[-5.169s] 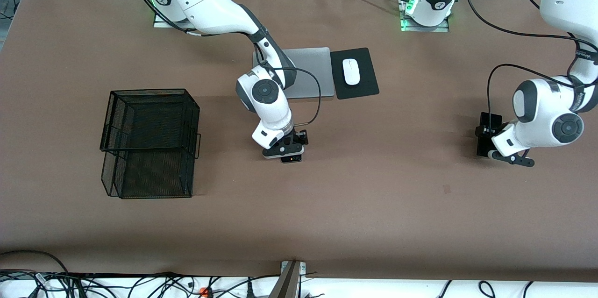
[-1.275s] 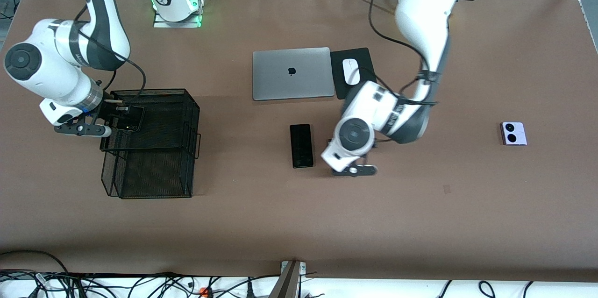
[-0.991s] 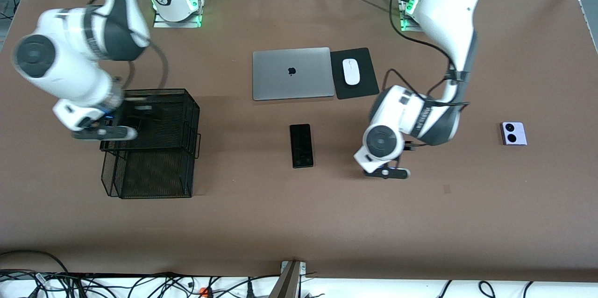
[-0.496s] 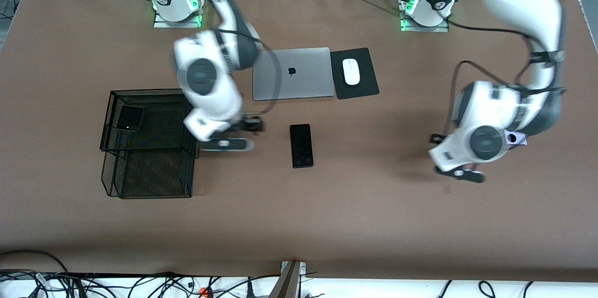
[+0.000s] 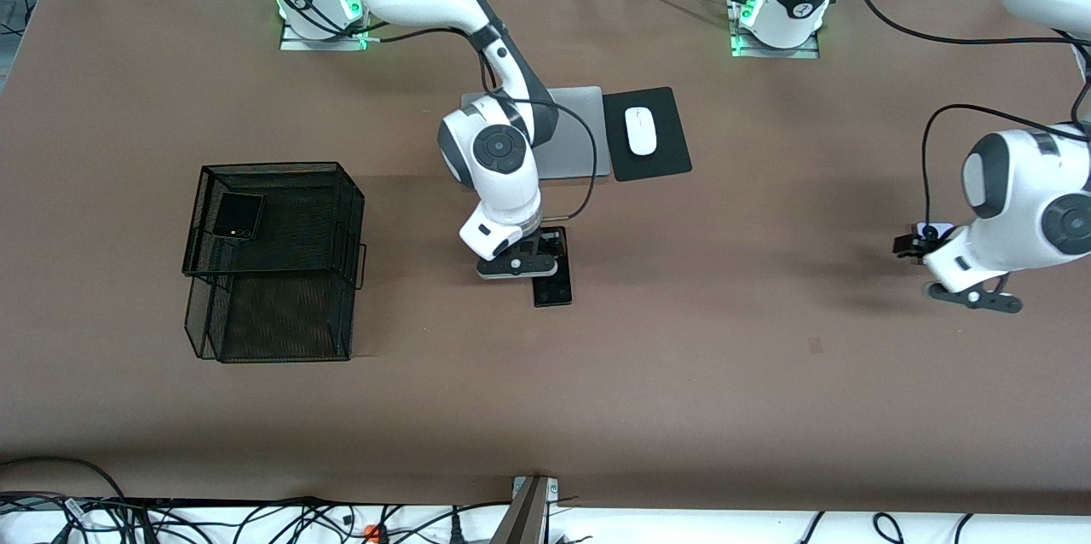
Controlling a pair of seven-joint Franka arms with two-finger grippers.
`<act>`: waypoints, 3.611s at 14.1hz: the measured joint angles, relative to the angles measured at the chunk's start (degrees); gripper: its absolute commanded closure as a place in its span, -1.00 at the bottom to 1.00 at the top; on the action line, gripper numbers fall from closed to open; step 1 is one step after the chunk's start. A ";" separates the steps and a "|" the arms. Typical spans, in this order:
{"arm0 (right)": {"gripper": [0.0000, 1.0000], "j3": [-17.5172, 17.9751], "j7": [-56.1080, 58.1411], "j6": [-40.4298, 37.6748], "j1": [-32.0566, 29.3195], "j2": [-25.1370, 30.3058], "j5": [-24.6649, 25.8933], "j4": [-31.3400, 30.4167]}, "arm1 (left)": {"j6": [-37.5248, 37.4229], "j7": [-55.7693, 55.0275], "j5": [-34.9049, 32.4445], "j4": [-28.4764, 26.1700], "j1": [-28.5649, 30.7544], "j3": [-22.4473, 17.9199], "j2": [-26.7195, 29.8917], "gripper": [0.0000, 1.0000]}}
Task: Place phones with both arms
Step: 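Reach the right gripper to the bar phone while the left gripper reaches the lavender phone, then grasp the bar phone with the right gripper while the left gripper grasps the lavender phone, then put the bar phone in the basket while the left gripper lifts the lavender phone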
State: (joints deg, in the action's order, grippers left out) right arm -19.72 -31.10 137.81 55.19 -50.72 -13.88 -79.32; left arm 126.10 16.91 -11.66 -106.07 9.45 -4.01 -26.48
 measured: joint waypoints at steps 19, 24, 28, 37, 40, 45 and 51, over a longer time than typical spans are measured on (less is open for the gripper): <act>-0.99 3.55 -0.04 6.60 0.44 -4.00 0.00 0.52 | 24.41 1.95 3.36 -13.35 20.95 7.89 -2.06 -1.00; -0.97 3.57 -0.04 6.94 0.49 -4.62 0.00 0.52 | 25.90 1.57 4.08 -13.39 20.94 8.61 -3.26 -1.00; -0.96 3.55 -0.44 6.97 0.51 -4.63 0.00 0.53 | 26.95 1.55 4.08 -13.41 20.95 8.61 -3.93 -1.00; 0.79 3.47 -2.06 7.01 0.57 -4.66 0.01 0.56 | 29.87 1.54 4.14 -13.46 20.99 8.60 -5.92 -0.88; 0.79 3.39 -2.27 7.00 0.57 -4.66 0.01 0.69 | 30.19 1.51 4.14 -13.48 21.02 8.56 -5.95 0.31; 0.79 -0.76 -2.39 -0.83 0.41 -1.81 0.01 2.64 | 30.19 1.50 4.15 -13.61 21.06 8.58 -5.51 1.00; 0.76 -3.28 9.29 -17.77 -7.10 9.62 -0.05 3.07 | 28.76 1.51 4.15 -12.69 20.93 8.67 -5.53 1.00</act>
State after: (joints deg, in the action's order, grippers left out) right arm -23.00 -21.82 120.04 48.09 -41.10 -13.93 -76.25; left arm 154.86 18.42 -7.52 -118.77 30.38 4.66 -32.00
